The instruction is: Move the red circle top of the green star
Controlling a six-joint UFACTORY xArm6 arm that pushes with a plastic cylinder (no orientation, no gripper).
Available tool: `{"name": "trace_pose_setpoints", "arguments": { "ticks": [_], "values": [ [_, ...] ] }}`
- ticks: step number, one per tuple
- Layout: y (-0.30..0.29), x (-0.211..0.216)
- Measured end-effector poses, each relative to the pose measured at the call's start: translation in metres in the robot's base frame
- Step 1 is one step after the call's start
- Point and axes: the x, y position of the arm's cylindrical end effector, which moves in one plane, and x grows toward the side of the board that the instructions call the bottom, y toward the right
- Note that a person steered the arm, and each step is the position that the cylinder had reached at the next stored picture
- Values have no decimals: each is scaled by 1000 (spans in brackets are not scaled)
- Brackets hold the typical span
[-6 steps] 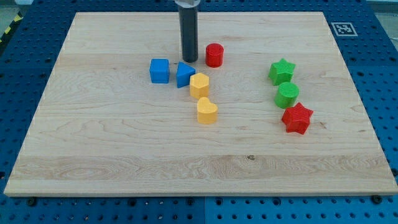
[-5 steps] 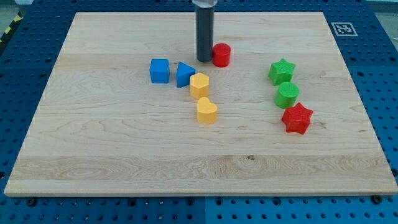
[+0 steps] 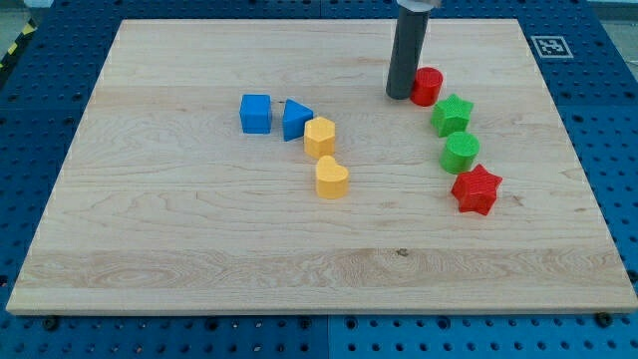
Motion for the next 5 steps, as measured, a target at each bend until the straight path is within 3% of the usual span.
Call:
{"name": "trace_pose_setpoints", "arguments": {
  "ticks": [5],
  "values": [
    [25,-3]
  ]
}}
